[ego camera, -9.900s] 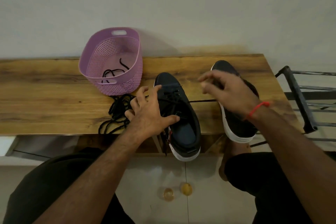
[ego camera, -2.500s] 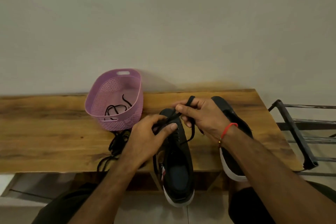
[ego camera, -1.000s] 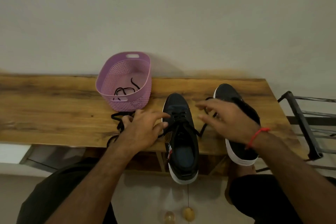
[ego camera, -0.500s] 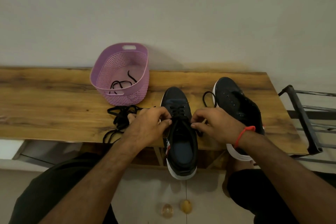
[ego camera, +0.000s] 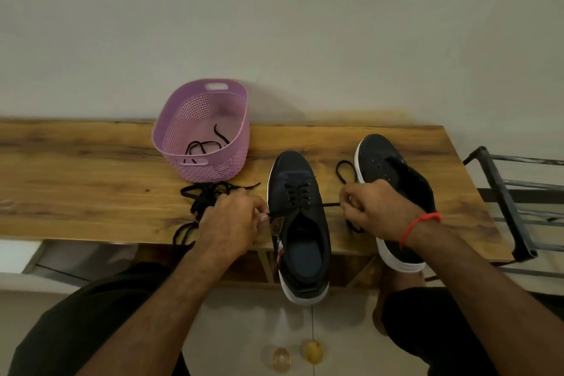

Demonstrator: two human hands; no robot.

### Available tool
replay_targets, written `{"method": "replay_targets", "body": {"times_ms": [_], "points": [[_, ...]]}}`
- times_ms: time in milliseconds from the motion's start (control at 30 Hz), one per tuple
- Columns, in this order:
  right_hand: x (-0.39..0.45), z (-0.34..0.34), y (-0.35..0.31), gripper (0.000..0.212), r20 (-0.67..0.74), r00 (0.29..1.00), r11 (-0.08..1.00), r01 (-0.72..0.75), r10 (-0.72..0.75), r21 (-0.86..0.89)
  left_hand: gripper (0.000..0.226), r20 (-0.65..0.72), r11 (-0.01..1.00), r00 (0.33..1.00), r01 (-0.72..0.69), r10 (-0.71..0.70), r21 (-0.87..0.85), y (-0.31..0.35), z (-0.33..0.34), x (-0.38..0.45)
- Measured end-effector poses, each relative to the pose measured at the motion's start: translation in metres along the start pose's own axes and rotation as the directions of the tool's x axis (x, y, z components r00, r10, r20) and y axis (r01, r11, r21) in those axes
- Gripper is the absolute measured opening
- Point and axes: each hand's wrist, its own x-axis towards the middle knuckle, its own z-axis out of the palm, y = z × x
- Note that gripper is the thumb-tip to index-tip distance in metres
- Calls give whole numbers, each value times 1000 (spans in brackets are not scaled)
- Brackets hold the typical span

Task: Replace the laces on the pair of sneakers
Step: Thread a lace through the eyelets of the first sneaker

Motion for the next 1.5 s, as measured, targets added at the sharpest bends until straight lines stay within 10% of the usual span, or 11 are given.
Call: {"method": "replay_targets", "body": {"times_ms": [133,267,367,500,567,700,1067,1267,1500], "points": [[2,5,-4,12,-54,984,924,-140,169,356,7,184,924,976,171,-112,-343,0,2,4],[7,10,-26,14,13,911,342,-167,412,925,13,284,580,939,342,-191,-739,4,6,5],[13,16,-45,22,18,890,43,-42,456,998,31,86,204,975,129,-205,-970,13,7,10],[20,18,-56,34,-59,948,143,14,313,990,36,-144,-70,987,-149,-77,-986,30,6,17],[23,19,-60,38,-75,979,379,-3,191,925,35,-253,-17,967,-253,5,-967,35,4,20],[26,26,-67,24,-125,989,722,145,-81,676,35,-401,399,852,-515,337,-758,43,4,22],[28,19,-52,18,-133,990,706,68,38,704,45,-193,884,932,-353,305,-306,10,-20,24],[31,22,-52,14,-140,983,693,21,116,721,9,322,785,905,-20,277,-619,-22,-35,17],[35,25,-52,9,-152,985,612,68,86,788,8,211,760,942,-65,260,-647,-2,-7,20]]}}
